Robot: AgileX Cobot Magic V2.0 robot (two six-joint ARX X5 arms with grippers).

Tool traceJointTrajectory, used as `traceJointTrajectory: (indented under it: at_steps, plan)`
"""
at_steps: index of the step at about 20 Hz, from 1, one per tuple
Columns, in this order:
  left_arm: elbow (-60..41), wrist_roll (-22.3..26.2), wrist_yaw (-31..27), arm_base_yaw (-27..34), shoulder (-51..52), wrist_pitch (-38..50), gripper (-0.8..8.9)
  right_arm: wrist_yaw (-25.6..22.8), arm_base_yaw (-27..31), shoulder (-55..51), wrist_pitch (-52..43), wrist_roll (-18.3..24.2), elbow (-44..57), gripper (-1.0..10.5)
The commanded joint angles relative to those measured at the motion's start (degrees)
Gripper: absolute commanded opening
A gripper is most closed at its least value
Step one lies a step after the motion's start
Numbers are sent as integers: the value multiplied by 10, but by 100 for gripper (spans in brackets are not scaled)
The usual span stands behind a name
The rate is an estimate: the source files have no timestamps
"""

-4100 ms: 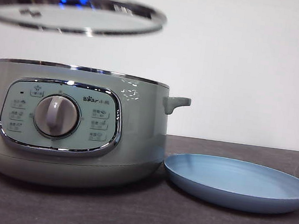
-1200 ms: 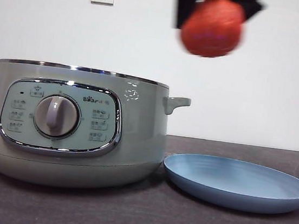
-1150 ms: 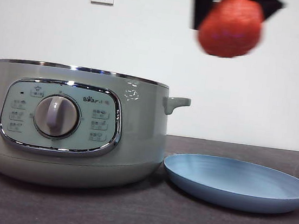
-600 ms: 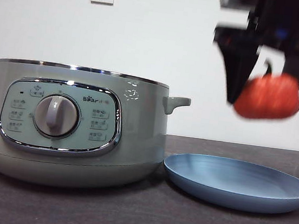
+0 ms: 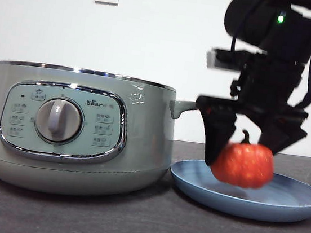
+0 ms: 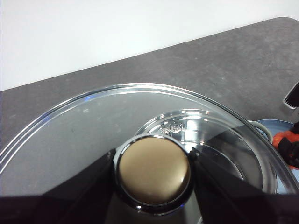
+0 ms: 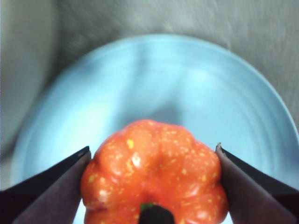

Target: Take the pumpkin out from the steamer,put the pumpkin in the blue plate,close the lid

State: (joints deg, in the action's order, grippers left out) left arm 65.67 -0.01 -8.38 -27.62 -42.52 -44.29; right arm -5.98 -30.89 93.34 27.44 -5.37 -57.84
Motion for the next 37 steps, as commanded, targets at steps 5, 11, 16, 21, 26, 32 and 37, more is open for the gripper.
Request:
traceJointTrajectory:
  at_steps: [5, 11, 16, 21, 26, 32, 37]
  plan:
    - [4, 1, -2, -1, 6, 35, -8, 0, 21, 13, 19, -13, 5, 454]
    - [4, 1, -2, -1, 4, 40, -8, 1, 24, 12, 30, -21, 5, 643]
    - [4, 1, 29, -1, -40, 44, -8, 1, 23, -21, 44, -21, 5, 632]
    - [4, 1, 57, -1, -119, 80, -8, 0, 24, -121, 66, -21, 5, 630]
    - [4, 1, 105, -1, -208, 134, -8, -2, 24, -237, 70, -21, 5, 630]
    - [4, 1, 118, -4, -293, 180, -8, -4, 24, -329, 79, -21, 5, 630]
    - [4, 1, 118, -17, -333, 202, -8, -6, 24, -352, 82, -21, 5, 629]
